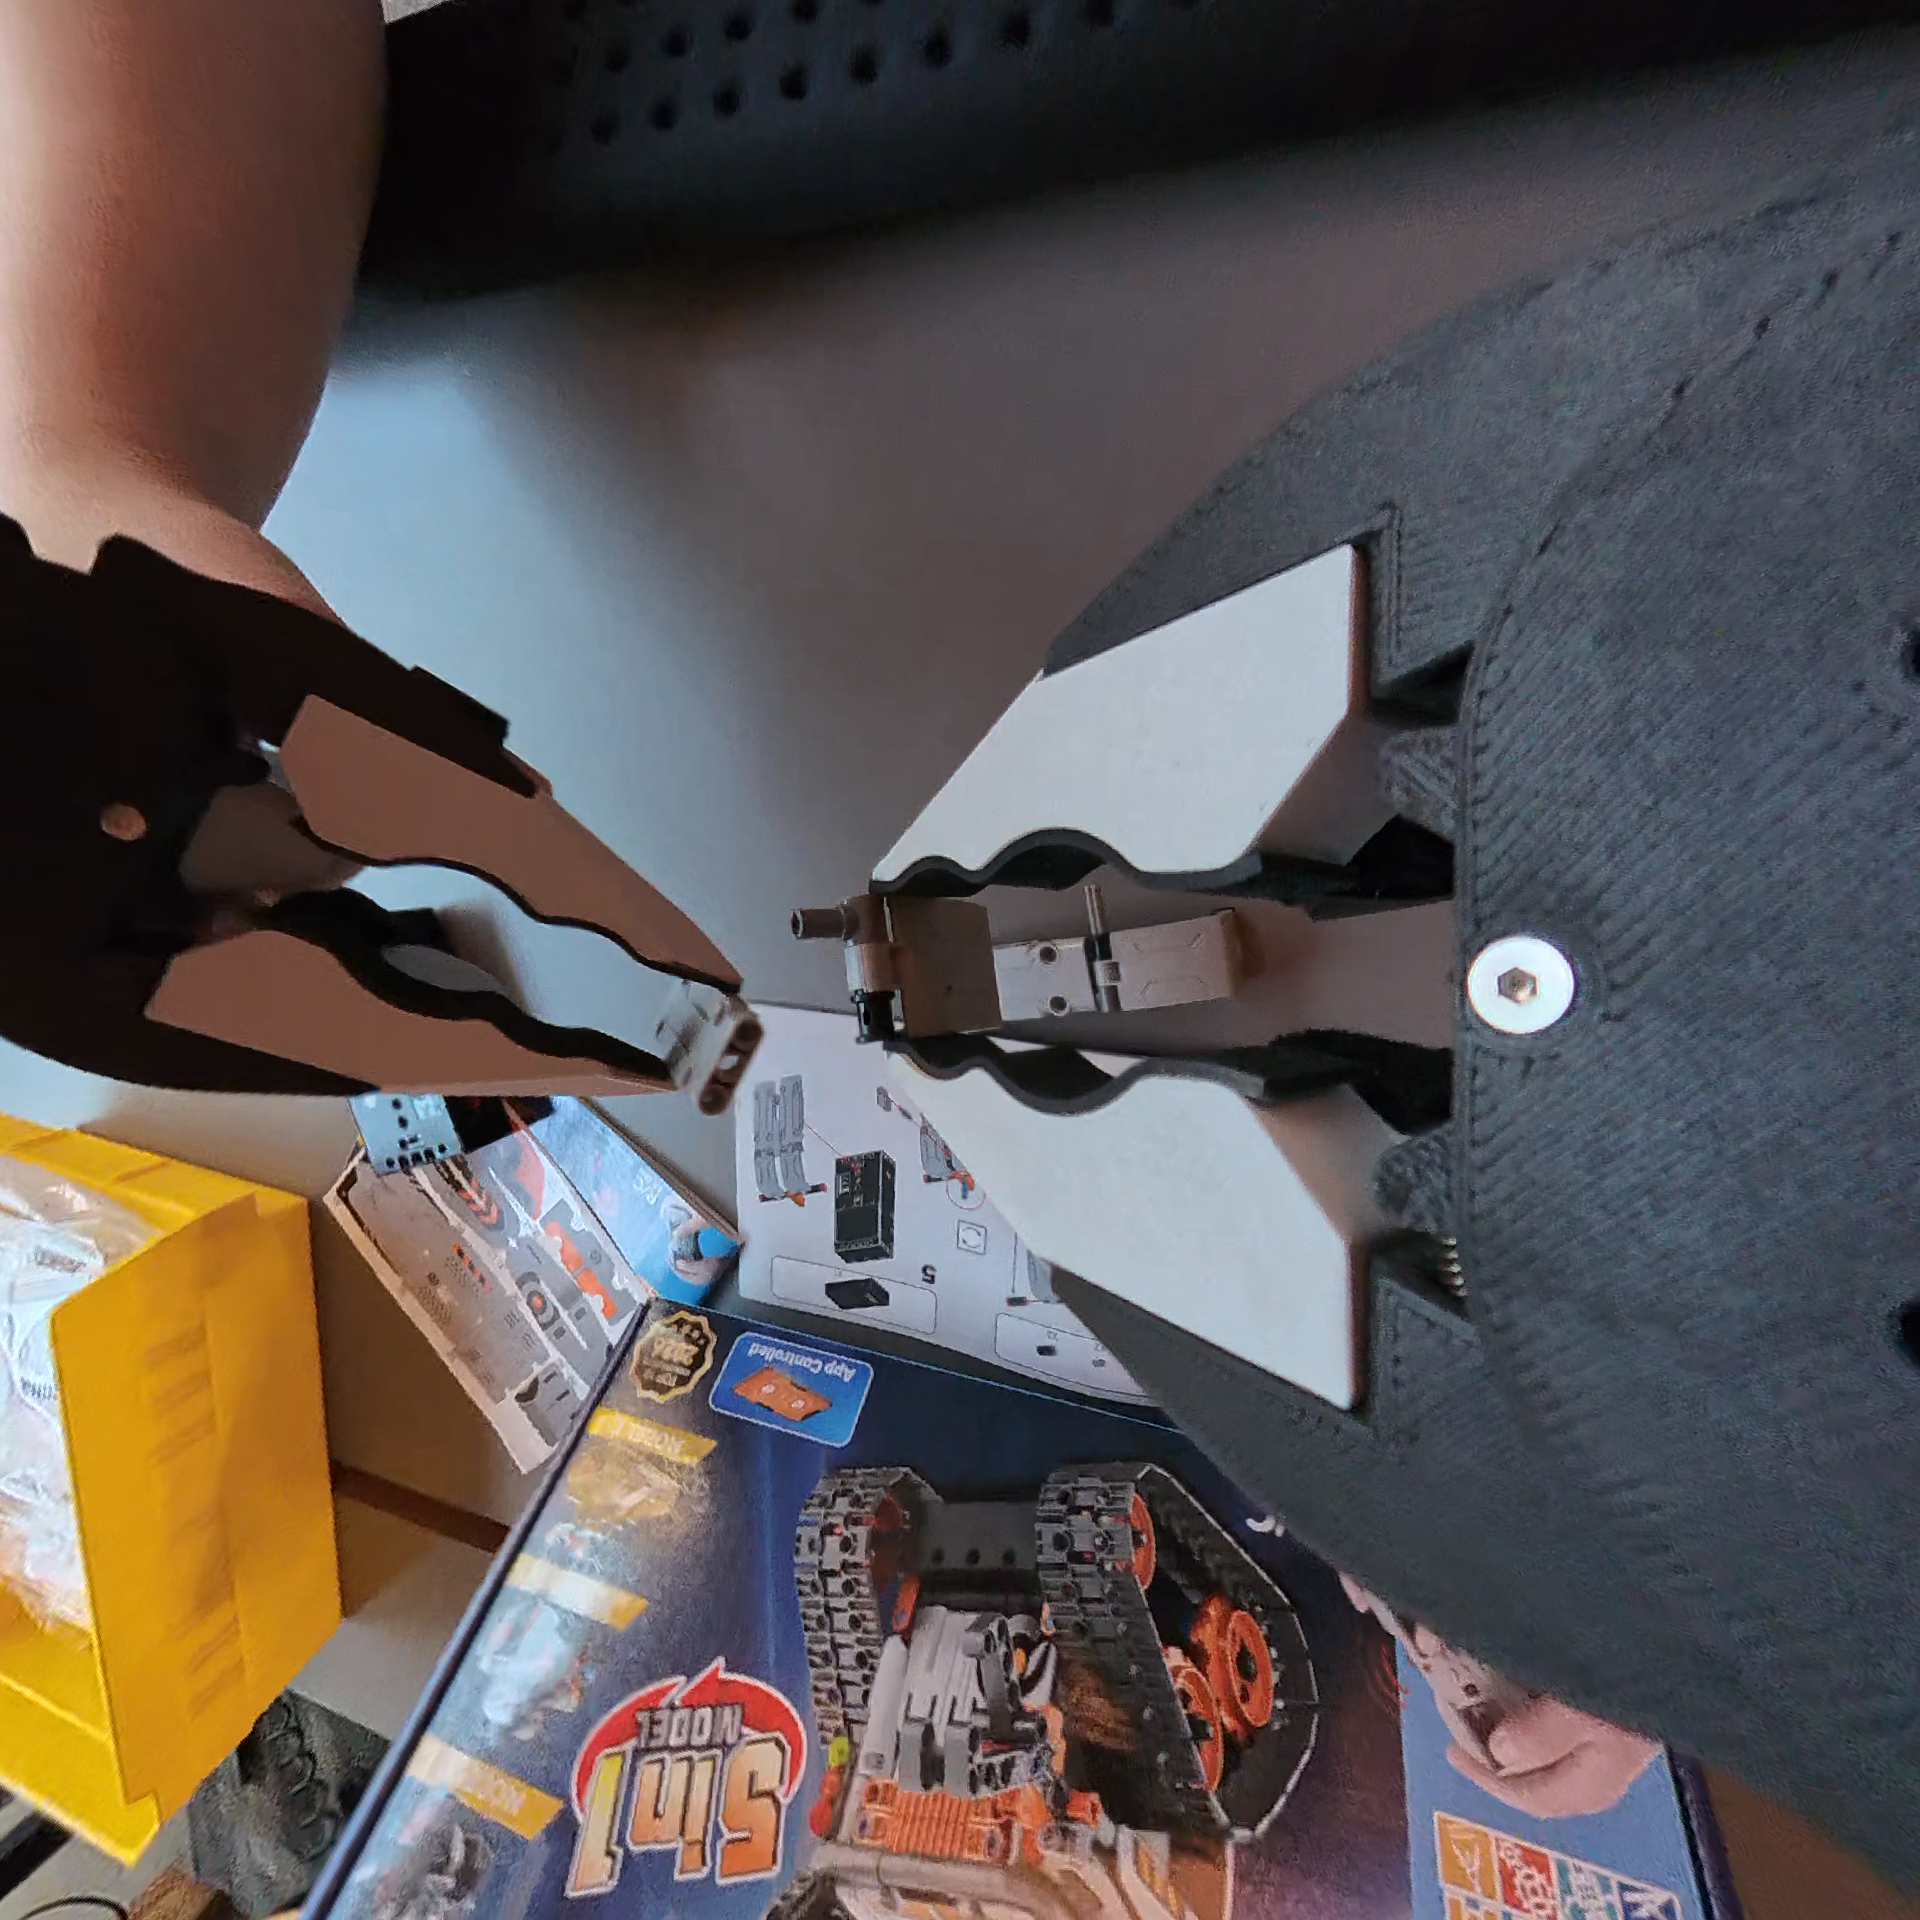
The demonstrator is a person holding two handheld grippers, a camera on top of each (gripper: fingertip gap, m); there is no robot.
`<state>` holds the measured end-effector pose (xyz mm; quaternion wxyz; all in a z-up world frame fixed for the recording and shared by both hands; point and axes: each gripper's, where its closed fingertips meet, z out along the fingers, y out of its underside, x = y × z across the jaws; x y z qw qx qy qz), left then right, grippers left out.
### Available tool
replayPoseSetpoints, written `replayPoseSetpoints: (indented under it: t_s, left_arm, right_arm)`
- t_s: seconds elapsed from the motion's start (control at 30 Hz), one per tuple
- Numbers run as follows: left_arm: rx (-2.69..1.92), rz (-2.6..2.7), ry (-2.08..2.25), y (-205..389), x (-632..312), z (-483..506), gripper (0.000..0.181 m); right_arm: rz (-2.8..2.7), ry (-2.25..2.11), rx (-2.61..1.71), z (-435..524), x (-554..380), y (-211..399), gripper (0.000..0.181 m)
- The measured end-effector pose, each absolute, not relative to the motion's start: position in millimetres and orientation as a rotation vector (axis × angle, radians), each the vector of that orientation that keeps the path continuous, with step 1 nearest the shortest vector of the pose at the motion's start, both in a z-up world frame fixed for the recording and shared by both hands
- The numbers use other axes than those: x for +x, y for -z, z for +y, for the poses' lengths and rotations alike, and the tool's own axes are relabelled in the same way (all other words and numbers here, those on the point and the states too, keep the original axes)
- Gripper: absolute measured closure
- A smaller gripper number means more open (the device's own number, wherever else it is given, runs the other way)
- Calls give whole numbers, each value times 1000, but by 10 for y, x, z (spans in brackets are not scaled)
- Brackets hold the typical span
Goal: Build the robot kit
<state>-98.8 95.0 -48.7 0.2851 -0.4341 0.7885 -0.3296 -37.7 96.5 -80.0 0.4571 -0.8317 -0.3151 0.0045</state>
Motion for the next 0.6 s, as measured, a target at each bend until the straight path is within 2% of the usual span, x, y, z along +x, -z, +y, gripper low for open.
replayPoseSetpoints:
  t_s: [0.37,0.6]
  left_arm:
    - [-1262,2130,889,774,-976,1098,157]
    - [-1243,2244,724,668,-863,1064,157]
  right_arm:
    - [-641,-135,-2052,934,-201,878,158]
    - [-766,-27,-2127,851,-206,870,158]
